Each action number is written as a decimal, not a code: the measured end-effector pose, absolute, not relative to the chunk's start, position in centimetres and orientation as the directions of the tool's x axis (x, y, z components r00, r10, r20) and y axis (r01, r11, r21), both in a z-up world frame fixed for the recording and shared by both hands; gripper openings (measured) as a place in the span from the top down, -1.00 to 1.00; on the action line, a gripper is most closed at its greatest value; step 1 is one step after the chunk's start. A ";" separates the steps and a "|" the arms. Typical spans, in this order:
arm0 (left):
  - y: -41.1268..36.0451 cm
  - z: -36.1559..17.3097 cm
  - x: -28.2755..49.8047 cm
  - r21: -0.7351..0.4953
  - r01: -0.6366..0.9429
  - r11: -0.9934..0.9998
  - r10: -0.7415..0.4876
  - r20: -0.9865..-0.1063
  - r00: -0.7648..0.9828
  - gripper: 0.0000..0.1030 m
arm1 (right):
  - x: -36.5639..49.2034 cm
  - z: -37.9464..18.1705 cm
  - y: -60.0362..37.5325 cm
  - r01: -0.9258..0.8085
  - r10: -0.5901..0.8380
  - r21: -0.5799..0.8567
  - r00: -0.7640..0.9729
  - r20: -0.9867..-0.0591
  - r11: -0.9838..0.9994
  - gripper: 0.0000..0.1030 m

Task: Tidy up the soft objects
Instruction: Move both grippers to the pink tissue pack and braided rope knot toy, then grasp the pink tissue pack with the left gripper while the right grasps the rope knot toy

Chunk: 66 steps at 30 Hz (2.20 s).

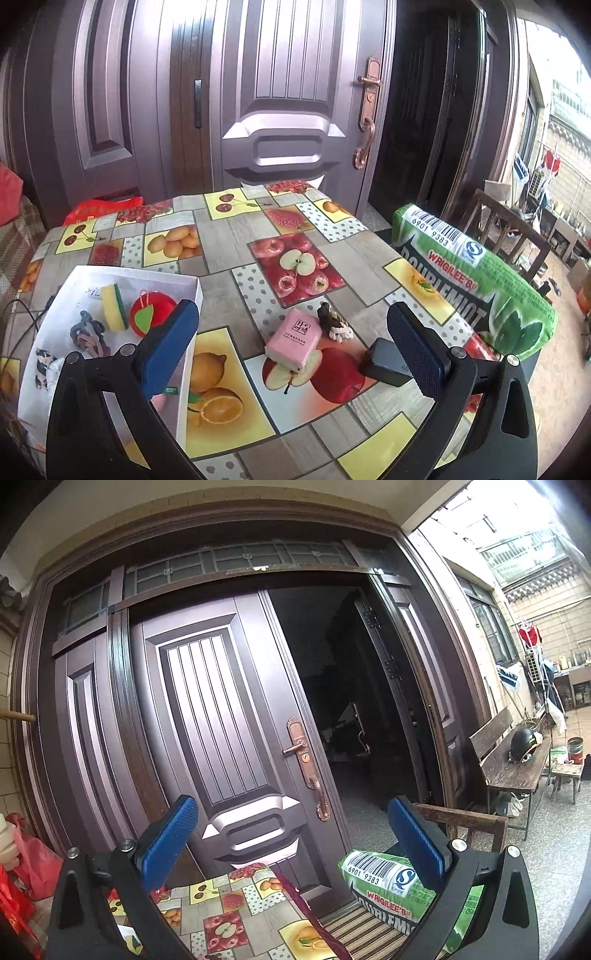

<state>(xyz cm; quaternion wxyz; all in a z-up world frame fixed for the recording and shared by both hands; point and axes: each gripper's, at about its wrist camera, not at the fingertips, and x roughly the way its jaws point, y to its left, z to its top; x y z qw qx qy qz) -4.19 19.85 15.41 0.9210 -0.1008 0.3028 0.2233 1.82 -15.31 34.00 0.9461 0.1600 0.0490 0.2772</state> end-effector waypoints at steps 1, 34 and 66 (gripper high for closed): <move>20.0 14.8 -3.7 -0.021 -0.457 0.889 0.345 -0.625 0.700 -0.99 | 1.8 34.2 -15.7 -0.510 0.544 0.349 0.839 0.001 0.786 -1.00; 21.4 4.4 1.9 0.082 -0.337 0.938 0.261 -0.807 0.529 0.04 | 8.1 24.1 -7.6 -0.602 0.682 0.322 0.629 -0.373 0.731 -1.00; 20.4 24.7 -30.6 -0.067 -0.887 0.456 0.771 -0.467 0.432 0.02 | 0.5 16.1 16.4 -0.911 0.777 0.195 0.181 -0.603 0.364 0.37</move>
